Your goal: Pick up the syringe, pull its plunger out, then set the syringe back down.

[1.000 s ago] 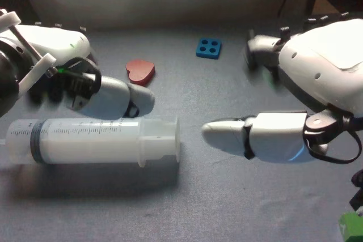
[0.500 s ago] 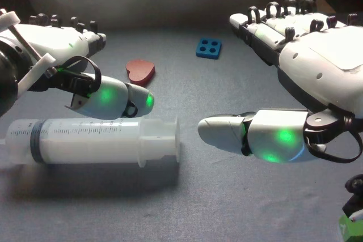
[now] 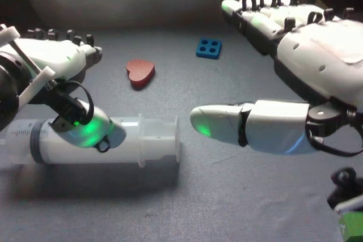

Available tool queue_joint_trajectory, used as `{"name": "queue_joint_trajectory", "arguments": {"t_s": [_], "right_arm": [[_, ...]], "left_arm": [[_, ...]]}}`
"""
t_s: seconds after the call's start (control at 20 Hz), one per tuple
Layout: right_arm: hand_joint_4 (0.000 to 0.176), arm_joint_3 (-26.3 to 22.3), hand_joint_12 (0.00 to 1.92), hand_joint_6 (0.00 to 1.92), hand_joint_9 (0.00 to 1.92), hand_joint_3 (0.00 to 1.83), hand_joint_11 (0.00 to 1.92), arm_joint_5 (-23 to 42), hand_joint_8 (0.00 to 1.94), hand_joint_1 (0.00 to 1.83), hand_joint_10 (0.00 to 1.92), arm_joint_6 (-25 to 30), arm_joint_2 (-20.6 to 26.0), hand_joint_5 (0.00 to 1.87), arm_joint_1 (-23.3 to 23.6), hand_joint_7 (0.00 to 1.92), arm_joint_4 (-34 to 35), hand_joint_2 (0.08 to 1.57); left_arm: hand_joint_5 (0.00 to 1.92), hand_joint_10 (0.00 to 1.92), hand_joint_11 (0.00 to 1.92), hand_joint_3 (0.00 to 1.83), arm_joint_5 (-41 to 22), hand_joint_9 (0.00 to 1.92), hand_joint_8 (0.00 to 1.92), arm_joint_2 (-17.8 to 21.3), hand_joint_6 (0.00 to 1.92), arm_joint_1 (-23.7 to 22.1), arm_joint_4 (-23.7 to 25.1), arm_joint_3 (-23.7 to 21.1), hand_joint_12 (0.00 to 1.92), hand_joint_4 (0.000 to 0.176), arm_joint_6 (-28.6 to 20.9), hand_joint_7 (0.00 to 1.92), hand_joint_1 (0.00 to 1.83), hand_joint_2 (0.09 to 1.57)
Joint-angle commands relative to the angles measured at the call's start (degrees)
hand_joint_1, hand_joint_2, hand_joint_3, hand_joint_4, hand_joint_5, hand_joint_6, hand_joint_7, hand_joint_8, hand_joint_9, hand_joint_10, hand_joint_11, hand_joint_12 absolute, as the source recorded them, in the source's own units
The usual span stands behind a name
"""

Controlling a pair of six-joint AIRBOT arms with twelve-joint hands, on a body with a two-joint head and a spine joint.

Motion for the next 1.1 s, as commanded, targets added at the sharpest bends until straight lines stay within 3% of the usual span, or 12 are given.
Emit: {"name": "queue_joint_trajectory", "arguments": {"t_s": [0.0, 0.15, 0.35, 0.7, 1.05], "right_arm": [[0.000, 0.02, 0.03, 0.00, 0.00, 0.01, 0.02, 2.51, 0.00, 0.18, 0.00, 1.96, -0.02, 0.00, 0.44, 0.00, -5.10, 0.91], [0.000, 0.06, 0.04, 0.00, 0.00, 0.01, 0.02, 2.00, 0.00, 0.18, 0.00, 6.84, 0.15, 0.00, -0.09, 0.00, -5.11, 0.91], [0.000, 1.38, 0.04, 0.00, 0.00, 0.00, 0.02, 1.97, 0.00, 0.23, 0.00, 11.73, 0.28, 0.00, -1.02, 0.00, -8.30, 0.88], [0.000, 3.82, 0.00, 0.00, 0.00, 0.00, 0.00, 0.18, 0.00, 0.21, 0.00, 15.84, 1.12, 0.00, -3.05, 0.00, -11.81, 0.89], [0.000, 3.96, 0.02, 0.00, 0.00, 0.01, 0.04, 0.80, 0.00, 0.20, 0.00, 16.08, 1.15, 0.00, -5.99, 0.00, -15.04, 0.92]], "left_arm": [[0.00, 0.00, 0.03, 0.00, -0.27, 0.00, 0.00, -0.20, 0.00, -0.18, 4.75, -0.18, 0.04, 0.000, -0.08, 0.00, 0.65, 1.02], [0.01, 0.00, 0.02, 0.00, -0.27, 0.00, 0.00, -0.32, 0.00, 1.11, 4.75, 0.08, 0.05, 0.000, -0.87, 0.00, 0.80, 0.97], [0.01, 0.00, 0.00, 0.01, -0.28, 0.00, 0.00, -0.89, 0.00, 3.18, 4.77, 0.64, 0.10, 0.000, -2.80, 0.00, 0.82, 0.95], [0.00, 0.00, 0.00, 0.02, -0.29, 0.00, 0.00, -4.06, 0.00, 7.29, 6.94, 2.88, 0.11, 0.000, -8.69, 0.00, 0.76, 1.00], [0.01, 0.00, 0.01, 0.00, -1.03, 0.00, 0.00, -7.24, 0.00, 10.20, 7.20, 5.29, 0.07, 0.000, -12.60, 0.00, 0.87, 0.98]]}}
